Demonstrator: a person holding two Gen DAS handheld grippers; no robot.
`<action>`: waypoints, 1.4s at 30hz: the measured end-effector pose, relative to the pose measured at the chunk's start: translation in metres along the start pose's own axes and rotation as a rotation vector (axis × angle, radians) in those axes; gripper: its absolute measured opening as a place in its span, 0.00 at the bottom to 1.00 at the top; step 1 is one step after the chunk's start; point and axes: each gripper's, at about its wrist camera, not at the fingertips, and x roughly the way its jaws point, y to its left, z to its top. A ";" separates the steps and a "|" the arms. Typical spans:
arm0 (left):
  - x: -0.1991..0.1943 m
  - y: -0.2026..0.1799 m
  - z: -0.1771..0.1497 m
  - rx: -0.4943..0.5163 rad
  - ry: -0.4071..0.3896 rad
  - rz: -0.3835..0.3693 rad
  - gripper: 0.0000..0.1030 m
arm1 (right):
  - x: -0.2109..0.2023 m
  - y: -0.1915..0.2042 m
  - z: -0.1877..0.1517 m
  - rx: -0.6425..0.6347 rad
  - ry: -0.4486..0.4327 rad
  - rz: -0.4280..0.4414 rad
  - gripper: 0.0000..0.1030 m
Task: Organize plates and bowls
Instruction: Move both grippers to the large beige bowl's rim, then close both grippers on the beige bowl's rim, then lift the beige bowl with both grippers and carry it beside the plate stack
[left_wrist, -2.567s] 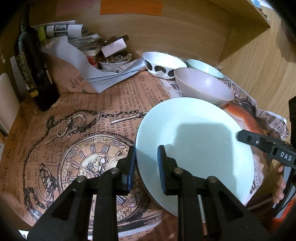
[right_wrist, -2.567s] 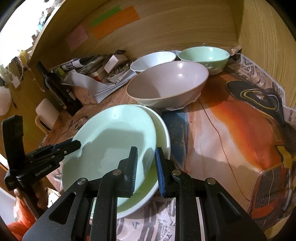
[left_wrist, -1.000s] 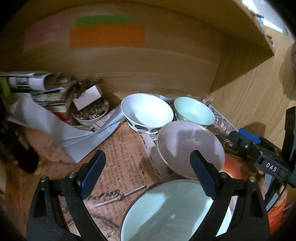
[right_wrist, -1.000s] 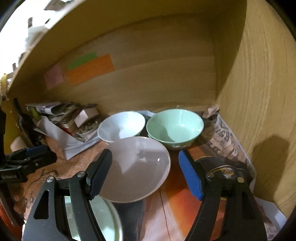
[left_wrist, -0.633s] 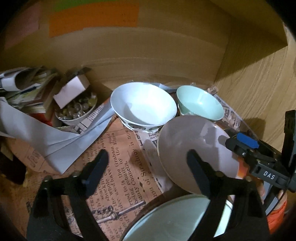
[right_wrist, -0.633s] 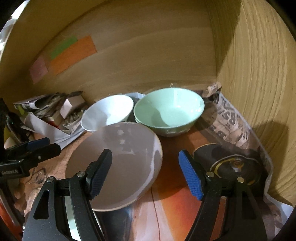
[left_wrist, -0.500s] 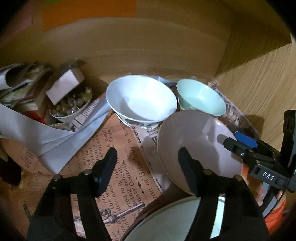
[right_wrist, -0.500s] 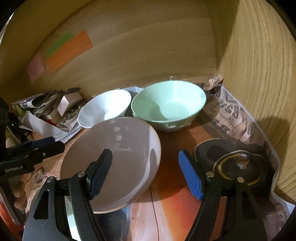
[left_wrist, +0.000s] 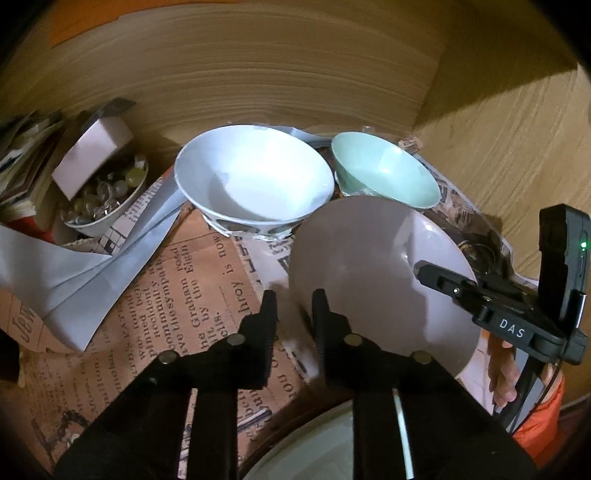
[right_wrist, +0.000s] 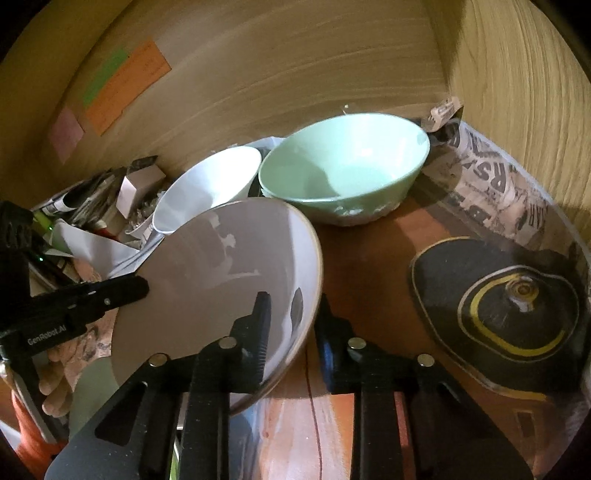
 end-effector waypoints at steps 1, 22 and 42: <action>0.001 -0.001 0.000 0.009 0.002 -0.003 0.11 | 0.000 0.001 0.000 -0.007 -0.003 -0.009 0.20; -0.031 -0.016 -0.005 -0.001 -0.052 0.020 0.10 | -0.034 0.022 0.004 -0.058 -0.126 -0.048 0.19; -0.125 0.004 -0.045 -0.067 -0.230 0.030 0.10 | -0.076 0.081 -0.008 -0.162 -0.212 0.018 0.19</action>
